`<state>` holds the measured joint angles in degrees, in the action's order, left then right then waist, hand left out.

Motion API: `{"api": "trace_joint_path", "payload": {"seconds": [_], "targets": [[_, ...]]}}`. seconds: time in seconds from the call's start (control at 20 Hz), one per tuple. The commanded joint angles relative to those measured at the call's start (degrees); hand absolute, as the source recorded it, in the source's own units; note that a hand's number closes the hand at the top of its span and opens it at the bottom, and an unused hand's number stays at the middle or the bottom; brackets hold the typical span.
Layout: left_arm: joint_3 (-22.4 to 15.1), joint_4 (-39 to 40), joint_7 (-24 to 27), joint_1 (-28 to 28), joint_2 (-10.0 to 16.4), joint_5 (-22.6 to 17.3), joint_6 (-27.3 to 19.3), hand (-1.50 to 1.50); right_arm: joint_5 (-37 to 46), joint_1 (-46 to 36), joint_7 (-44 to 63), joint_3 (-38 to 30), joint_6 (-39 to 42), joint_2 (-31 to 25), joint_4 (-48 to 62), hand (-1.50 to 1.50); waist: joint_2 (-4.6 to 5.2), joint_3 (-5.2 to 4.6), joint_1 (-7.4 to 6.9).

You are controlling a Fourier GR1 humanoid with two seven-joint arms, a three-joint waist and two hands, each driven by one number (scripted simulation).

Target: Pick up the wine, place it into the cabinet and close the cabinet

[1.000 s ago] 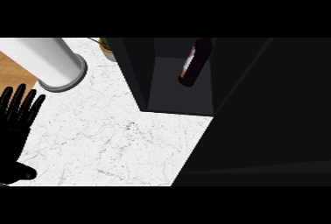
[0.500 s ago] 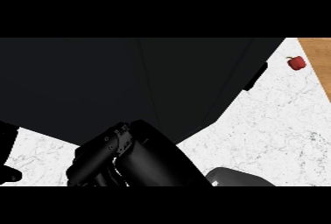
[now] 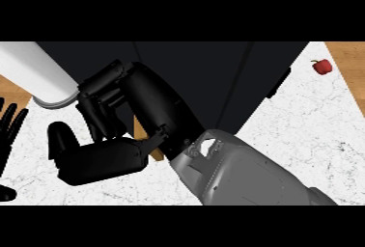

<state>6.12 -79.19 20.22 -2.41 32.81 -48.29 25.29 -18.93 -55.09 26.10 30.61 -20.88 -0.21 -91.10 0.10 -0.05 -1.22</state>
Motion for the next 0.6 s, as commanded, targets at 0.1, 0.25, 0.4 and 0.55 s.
{"api": "trace_joint_path", "payload": {"seconds": [0.1,0.25,0.4,0.55], "targets": [[2.4,4.3,-1.4,3.3,0.1,0.3,2.3,-1.50,-2.8,1.4,-6.0,-2.5,1.6,0.2,7.9,1.50,0.00,0.02,0.75],[1.3,0.7,-2.5,1.7,-1.3,0.8,0.7,-1.50,-3.5,-2.2,-9.8,-8.2,6.9,0.2,18.6,1.50,0.14,0.03,0.18],[2.0,0.9,-1.4,2.2,-2.8,3.3,-0.2,-1.50,-0.9,0.4,-10.2,-9.9,9.0,0.2,17.5,1.50,-0.02,0.03,0.80],[3.8,1.8,-2.7,1.5,-1.1,0.5,2.0,-1.50,-1.3,-0.5,-11.6,-12.5,12.5,-3.5,20.0,1.50,0.06,0.03,0.64]]}}
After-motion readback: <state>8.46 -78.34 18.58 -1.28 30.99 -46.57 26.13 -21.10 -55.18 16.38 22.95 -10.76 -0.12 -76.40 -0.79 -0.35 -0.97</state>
